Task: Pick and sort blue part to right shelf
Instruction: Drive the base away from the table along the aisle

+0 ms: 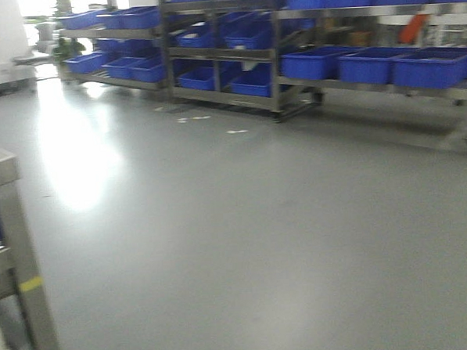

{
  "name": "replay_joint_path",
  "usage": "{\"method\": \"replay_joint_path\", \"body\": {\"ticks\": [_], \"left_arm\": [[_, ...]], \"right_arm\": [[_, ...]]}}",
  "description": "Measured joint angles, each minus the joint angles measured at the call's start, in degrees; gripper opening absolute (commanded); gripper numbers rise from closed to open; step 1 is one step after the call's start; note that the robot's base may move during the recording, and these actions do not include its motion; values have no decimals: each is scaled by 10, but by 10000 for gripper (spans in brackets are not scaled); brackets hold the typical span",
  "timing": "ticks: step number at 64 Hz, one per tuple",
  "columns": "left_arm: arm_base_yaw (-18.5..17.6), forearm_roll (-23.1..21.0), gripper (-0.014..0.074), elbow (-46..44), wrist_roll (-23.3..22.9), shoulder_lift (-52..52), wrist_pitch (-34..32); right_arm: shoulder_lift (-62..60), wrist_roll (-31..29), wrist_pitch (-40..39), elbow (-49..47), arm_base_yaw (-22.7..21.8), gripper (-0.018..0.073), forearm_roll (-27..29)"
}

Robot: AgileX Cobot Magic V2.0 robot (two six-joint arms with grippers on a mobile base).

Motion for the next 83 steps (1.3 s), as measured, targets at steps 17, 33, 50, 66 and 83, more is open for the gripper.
{"method": "replay_joint_path", "body": {"ticks": [17, 33, 50, 66, 83], "left_arm": [[0, 0, 353, 0, 0, 0, 0], [0, 0, 353, 0, 0, 0, 0], [0, 0, 353, 0, 0, 0, 0], [0, 0, 353, 0, 0, 0, 0], [0, 0, 353, 0, 0, 0, 0]], "right_arm": [[0, 0, 0, 0, 0, 432, 0], [0, 0, 0, 0, 0, 432, 0], [0, 0, 0, 0, 0, 432, 0], [0, 0, 0, 0, 0, 432, 0], [0, 0, 0, 0, 0, 432, 0]]}}
